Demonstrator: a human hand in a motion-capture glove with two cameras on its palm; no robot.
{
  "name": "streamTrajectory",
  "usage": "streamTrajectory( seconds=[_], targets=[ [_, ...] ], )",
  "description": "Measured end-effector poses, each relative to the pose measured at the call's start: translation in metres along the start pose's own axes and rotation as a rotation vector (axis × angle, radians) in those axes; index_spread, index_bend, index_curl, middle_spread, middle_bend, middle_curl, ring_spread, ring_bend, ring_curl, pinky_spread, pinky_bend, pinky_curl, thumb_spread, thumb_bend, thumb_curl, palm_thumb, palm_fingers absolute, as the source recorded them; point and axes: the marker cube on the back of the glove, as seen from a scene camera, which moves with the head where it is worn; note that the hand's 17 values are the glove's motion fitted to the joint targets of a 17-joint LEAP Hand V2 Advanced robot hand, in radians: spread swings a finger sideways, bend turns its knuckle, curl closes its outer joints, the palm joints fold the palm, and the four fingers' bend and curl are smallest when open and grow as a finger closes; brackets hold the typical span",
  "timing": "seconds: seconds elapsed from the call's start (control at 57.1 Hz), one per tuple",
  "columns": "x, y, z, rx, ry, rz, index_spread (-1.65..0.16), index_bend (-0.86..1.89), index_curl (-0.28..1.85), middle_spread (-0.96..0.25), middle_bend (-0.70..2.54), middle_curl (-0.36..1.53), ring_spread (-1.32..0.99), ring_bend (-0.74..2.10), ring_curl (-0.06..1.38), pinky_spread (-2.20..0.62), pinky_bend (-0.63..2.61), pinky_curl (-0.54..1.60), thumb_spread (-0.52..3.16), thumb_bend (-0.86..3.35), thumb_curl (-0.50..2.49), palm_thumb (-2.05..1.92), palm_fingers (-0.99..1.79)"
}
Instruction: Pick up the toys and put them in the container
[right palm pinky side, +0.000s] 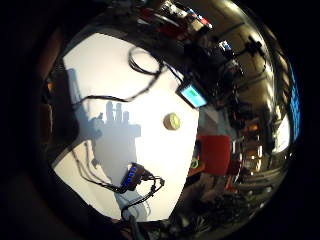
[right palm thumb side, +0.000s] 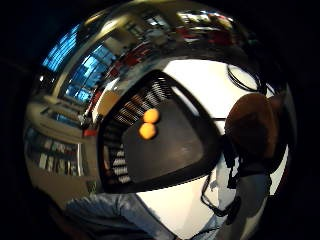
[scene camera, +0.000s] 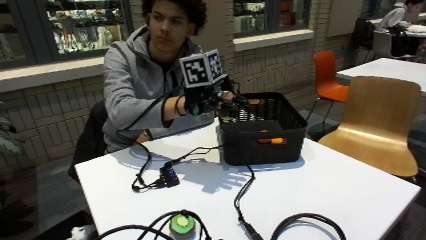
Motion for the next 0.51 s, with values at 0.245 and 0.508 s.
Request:
streamTrajectory(
  seconds=[0.245, 0.508],
  targets=[
    [-0.087, -0.005, -0.012, -0.064, 0.0, -0.186, -0.16, 1.54, 0.63, -0.06, 0.31, 0.38, -0.16, 0.16, 0.07, -0.05, 0.32, 0.35, 1.57, 0.27, 0.32, 0.56, 0.01],
    [-0.088, -0.002, 0.008, -0.268, 0.135, -0.346, -0.14, 0.77, 0.46, 0.05, 0.14, 0.32, -0.09, 0.19, 0.11, -0.05, 0.59, 0.42, 1.36, 0.03, 0.26, 0.22, -0.42]
  ],
)
